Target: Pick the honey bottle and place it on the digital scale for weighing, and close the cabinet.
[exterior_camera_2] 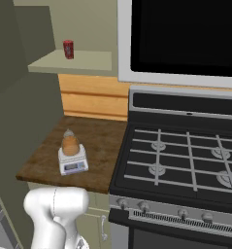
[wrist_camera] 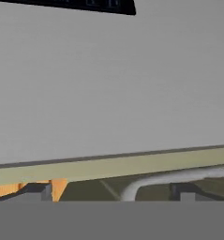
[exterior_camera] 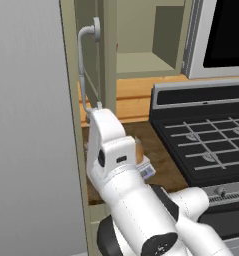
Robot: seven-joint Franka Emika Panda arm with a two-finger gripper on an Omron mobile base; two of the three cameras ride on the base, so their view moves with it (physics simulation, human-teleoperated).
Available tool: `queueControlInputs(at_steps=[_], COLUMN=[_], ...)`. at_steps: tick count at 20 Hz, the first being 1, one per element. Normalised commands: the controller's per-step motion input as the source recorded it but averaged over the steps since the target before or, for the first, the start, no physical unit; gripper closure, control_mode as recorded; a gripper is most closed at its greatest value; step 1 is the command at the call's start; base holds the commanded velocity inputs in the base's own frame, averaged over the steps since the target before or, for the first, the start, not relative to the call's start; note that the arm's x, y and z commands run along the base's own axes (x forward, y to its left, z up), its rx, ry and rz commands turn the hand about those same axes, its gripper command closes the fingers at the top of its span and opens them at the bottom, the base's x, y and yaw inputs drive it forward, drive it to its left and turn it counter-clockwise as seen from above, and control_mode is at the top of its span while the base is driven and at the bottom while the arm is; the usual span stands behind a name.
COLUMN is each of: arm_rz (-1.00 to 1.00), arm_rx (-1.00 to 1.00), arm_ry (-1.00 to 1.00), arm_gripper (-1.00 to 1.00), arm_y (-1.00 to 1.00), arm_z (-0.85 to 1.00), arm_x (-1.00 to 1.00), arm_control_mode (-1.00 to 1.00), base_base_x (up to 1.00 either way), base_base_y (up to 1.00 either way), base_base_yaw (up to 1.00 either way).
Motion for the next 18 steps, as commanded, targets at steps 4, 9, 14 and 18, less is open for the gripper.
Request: queueControlInputs(at_steps=[4,9,14,18], arm_rz=[-0.12,-0.07,-0.05,-0.03], arm_rx=[0.00,-0.04,-0.04,-0.01], arm_ry=[0.15,0.04,0.00,0.00], arm_gripper=[-1.00,-1.00,-1.00,-1.00], arm_y=[0.00,0.31,0.31,0.10], arm_z=[0.00,-0.12,-0.15,-0.02], arm_x=[0.46,0.32,0.23,0.44], arm_control_mode=[-1.00,-1.00,-1.00,-1.00], base_base_x=[0.00,0.00,0.00,0.00], base_base_y=[0.00,0.00,0.00,0.00], base_base_yaw=[0.00,0.00,0.00,0.00])
